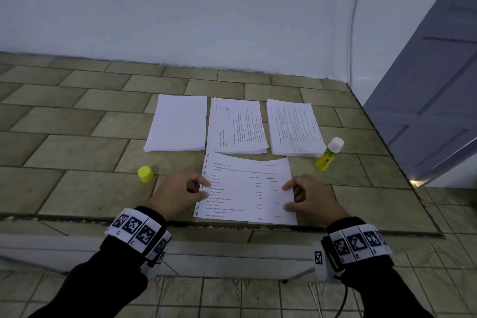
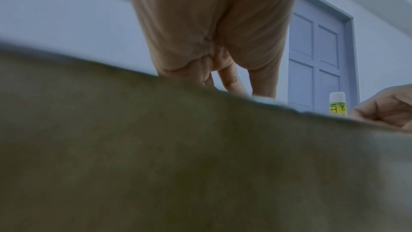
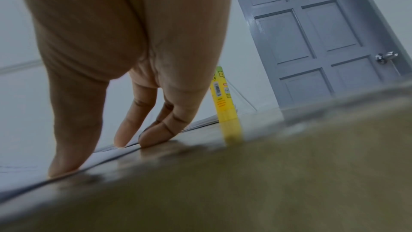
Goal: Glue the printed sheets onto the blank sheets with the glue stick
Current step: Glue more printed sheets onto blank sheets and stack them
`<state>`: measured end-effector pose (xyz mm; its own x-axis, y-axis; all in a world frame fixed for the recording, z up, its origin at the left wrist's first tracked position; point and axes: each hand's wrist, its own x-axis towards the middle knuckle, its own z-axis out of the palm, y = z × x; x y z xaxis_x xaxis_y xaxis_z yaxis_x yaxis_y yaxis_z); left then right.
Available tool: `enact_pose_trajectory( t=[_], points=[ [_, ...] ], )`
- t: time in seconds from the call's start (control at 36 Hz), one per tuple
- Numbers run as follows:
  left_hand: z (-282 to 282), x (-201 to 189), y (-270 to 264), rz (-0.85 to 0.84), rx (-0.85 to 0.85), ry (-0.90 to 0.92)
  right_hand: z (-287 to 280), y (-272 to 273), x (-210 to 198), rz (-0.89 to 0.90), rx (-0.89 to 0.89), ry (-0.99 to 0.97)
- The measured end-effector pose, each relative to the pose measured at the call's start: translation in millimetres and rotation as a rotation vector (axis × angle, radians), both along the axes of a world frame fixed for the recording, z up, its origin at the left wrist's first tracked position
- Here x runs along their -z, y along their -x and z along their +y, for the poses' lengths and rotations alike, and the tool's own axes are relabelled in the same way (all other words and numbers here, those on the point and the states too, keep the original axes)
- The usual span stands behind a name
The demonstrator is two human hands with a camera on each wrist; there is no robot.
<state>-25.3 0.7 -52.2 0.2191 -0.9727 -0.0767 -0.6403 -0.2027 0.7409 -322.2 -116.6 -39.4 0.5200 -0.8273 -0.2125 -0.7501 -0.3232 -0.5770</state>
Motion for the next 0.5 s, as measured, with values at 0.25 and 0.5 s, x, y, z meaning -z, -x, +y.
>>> enact_pose_trajectory(
  t=[0.25,0.5],
  points=[
    [1.6,-0.1,-1.6,0.007,0.002,-0.022,1.4,-1.7,-1.5,0.023,0.002,-0.001],
    [-3.9,-1.9,-1.9,-0.216,0.05,-0.062,6.9,-8.6,-6.6,0.199,-0.041,0.086]
  ],
)
